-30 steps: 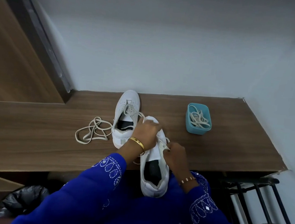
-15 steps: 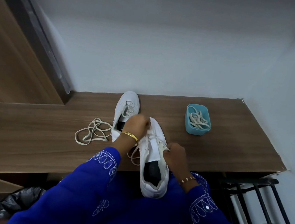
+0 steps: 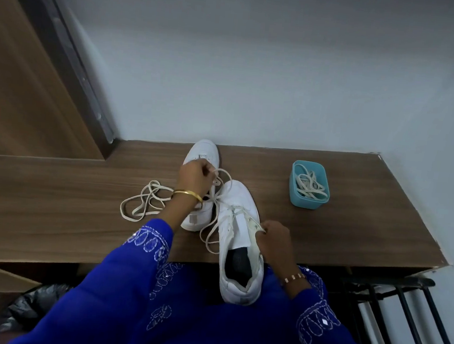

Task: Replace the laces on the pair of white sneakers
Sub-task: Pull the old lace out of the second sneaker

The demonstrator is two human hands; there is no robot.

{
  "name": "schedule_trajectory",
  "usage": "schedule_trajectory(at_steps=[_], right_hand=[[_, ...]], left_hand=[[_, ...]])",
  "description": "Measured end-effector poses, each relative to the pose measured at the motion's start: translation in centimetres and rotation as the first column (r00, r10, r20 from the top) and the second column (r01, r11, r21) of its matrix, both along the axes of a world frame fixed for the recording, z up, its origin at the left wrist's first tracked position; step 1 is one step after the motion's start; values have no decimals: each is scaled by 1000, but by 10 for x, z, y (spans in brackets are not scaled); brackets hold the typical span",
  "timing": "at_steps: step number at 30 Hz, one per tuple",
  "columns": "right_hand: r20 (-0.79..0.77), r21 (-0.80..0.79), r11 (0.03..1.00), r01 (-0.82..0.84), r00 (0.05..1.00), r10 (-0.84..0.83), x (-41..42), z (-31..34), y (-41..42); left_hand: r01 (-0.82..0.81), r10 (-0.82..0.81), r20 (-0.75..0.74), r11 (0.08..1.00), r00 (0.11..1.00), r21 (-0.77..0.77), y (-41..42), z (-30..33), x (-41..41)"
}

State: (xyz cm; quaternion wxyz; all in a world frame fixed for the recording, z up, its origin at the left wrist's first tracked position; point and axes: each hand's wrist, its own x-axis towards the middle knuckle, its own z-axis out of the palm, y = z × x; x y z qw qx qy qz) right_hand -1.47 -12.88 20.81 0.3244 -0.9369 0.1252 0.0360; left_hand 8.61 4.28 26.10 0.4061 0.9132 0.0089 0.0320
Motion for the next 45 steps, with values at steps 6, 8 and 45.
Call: schedule_trajectory(at_steps=[6,8,45], right_hand=[[-39,47,999,11,999,-9,4,5,-3],[-60,41,999,-3,998,5,7,9,-3],[-20,125,992,26,1000,-23,51,8,-3]], left_hand=[[187,-221,123,953,967,239,-19,-28,-47],[273,-295,84,939,952,209,-22,-39,-61],[193,-197,-42,977,979,-86,-27,-82,-103]])
